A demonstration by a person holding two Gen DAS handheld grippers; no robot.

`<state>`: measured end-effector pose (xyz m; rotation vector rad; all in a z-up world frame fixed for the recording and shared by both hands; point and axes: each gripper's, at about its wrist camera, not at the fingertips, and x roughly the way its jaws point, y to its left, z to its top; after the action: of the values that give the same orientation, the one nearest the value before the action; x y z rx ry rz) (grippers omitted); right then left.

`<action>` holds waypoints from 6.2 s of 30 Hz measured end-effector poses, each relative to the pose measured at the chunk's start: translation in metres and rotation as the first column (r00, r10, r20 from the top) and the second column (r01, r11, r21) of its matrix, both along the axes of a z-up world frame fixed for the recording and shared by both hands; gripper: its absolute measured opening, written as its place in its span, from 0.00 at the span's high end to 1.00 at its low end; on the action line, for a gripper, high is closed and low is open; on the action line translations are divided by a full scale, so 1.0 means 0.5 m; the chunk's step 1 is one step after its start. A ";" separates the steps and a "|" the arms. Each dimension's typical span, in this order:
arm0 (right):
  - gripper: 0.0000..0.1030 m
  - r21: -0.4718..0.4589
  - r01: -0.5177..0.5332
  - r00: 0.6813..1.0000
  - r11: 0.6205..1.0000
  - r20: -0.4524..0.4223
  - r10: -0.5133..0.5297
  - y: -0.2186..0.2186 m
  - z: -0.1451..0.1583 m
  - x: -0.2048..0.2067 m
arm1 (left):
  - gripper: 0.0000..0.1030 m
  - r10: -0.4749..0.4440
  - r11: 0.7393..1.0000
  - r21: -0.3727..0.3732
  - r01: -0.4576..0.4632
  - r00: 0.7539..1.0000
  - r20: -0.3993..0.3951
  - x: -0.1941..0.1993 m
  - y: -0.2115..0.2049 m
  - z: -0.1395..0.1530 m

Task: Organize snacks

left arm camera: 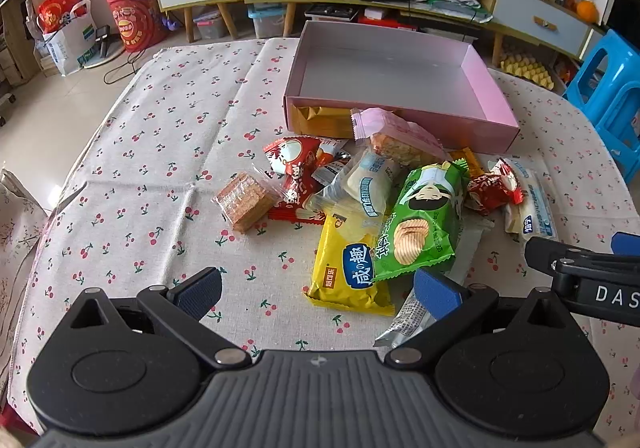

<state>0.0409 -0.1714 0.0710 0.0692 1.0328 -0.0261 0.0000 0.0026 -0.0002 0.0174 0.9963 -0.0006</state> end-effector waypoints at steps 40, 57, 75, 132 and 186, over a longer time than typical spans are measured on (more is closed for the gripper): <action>0.00 -0.001 0.002 1.000 1.000 0.000 -0.002 0.001 0.001 0.001 | 0.00 0.003 1.000 0.004 -0.003 1.000 0.000 0.000 0.004 0.000; 0.00 -0.002 0.002 1.000 1.000 0.001 -0.002 0.000 0.001 0.001 | 0.00 0.003 1.000 0.003 -0.003 1.000 -0.003 -0.001 0.009 -0.002; 0.00 0.006 0.010 1.000 1.000 0.008 -0.010 -0.002 0.009 0.005 | 0.00 0.018 1.000 0.004 -0.018 1.000 -0.008 0.003 0.006 -0.003; 0.00 0.354 0.108 0.989 0.929 -0.130 -0.066 -0.111 -0.032 0.102 | 0.37 -0.088 0.946 -0.319 0.060 0.993 -0.074 0.118 0.071 -0.018; 0.69 0.356 0.220 0.972 0.908 -0.153 -0.176 -0.159 -0.024 0.132 | 0.61 -0.235 0.896 -0.390 0.211 0.972 -0.015 0.140 -0.022 0.009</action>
<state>0.1067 -0.2508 0.0588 0.5246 1.1350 -0.0201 0.0697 -0.0085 0.0044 -0.2319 1.0372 -0.4123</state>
